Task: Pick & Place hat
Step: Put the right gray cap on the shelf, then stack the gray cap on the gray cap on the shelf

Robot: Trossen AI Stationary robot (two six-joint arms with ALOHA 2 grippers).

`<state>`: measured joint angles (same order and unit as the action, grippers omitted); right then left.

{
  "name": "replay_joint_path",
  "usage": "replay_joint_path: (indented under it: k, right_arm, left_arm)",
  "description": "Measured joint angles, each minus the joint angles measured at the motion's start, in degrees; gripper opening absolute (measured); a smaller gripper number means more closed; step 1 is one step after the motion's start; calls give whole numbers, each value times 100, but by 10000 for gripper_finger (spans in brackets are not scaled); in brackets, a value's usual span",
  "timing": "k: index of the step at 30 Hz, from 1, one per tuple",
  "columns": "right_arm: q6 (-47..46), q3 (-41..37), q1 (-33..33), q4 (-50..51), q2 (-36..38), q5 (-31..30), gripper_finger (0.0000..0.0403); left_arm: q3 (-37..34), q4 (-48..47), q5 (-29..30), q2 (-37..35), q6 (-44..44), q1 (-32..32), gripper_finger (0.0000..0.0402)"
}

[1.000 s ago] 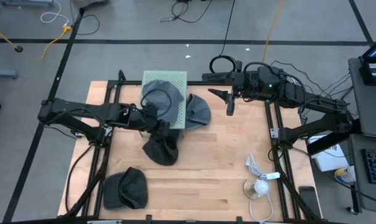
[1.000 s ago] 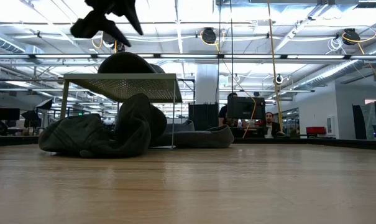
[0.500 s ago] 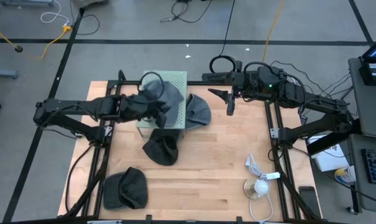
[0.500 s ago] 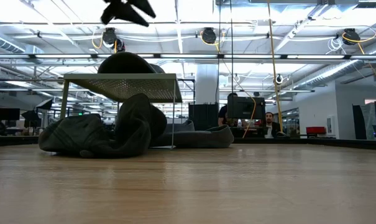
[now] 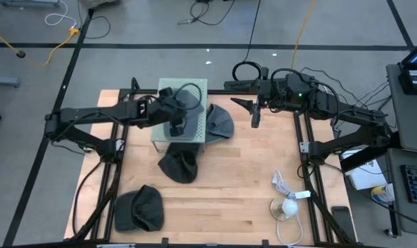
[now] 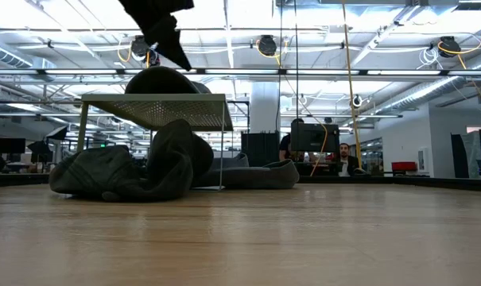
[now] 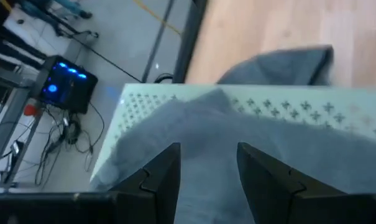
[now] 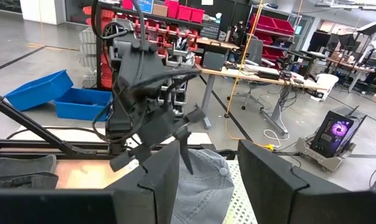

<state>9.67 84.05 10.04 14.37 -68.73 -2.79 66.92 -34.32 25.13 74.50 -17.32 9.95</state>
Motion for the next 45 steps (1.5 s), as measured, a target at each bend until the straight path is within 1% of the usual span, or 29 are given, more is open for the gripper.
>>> replay_joint_path:
  k: [3, 10, 15, 27, 32, 38, 43, 45]
  right_arm:
    - [0, 0, 0, -3, 0, 0, 155]
    - [51, 0, 0, -145, 0, 0, 155]
    - [68, 0, 0, -308, 0, 2, 155]
    - [111, 0, -2, -300, -2, 4, 155]
    - [111, 0, -1, -299, -2, 4, 155]
    - [129, 0, -2, -297, -2, 4, 155]
    - [-11, 0, -2, -245, -2, -4, 155]
    - [-107, 0, -1, -204, -2, -10, 155]
  left_arm:
    - [1, -138, -295, 105, -85, -32, 163]
    - [2, -409, -379, 94, -34, -106, 163]
    - [2, -759, -577, 92, 71, -102, 163]
    - [4, -918, -685, -4, 114, -106, 163]
    - [4, -748, -681, -4, 153, -122, 163]
    - [3, -165, -664, -142, 389, -238, 163]
    - [4, 326, -723, -362, 1136, -259, 163]
    - [4, 320, -804, -485, 1509, -257, 163]
